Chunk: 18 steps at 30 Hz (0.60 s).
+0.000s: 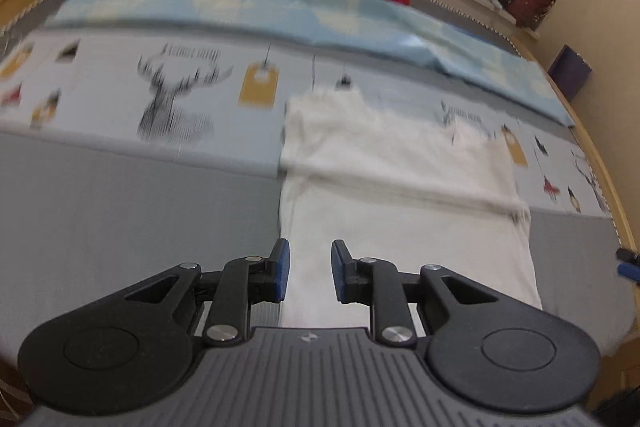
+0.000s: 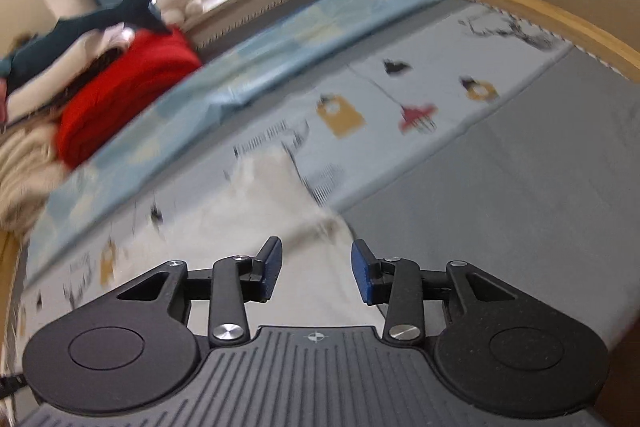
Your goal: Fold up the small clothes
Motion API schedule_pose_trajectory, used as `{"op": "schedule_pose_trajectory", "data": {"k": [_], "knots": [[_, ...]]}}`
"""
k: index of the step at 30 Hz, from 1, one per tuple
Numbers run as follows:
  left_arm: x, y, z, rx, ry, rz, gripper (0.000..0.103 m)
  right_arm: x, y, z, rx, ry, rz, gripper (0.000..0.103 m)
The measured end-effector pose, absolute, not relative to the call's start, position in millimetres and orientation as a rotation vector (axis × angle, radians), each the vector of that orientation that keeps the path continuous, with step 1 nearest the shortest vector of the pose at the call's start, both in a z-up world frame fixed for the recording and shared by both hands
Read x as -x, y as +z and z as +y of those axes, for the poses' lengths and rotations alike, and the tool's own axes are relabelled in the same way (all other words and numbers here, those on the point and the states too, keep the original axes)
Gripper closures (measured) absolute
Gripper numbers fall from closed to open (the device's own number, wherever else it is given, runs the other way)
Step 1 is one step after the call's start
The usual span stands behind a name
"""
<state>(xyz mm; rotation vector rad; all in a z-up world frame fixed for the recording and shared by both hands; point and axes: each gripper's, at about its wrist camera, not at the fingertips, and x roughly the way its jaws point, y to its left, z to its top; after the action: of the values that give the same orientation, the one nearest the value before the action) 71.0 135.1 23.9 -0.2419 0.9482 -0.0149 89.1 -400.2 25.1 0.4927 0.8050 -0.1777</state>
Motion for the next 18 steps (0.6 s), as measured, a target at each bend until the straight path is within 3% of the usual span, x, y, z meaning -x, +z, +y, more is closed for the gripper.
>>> {"op": "schedule_pose_trajectory", "data": {"k": [7, 18], "knots": [[18.8, -79.8, 136.6, 0.261, 0.076, 1.127, 0.079, -15.7, -60.0, -414.9, -0.528, -0.244, 0.996, 0.061], [14.6, -95.2, 135.8, 0.263, 0.098, 1.154, 0.075, -5.9, -118.4, -419.1, -0.504, -0.294, 1.116, 0.061]]}}
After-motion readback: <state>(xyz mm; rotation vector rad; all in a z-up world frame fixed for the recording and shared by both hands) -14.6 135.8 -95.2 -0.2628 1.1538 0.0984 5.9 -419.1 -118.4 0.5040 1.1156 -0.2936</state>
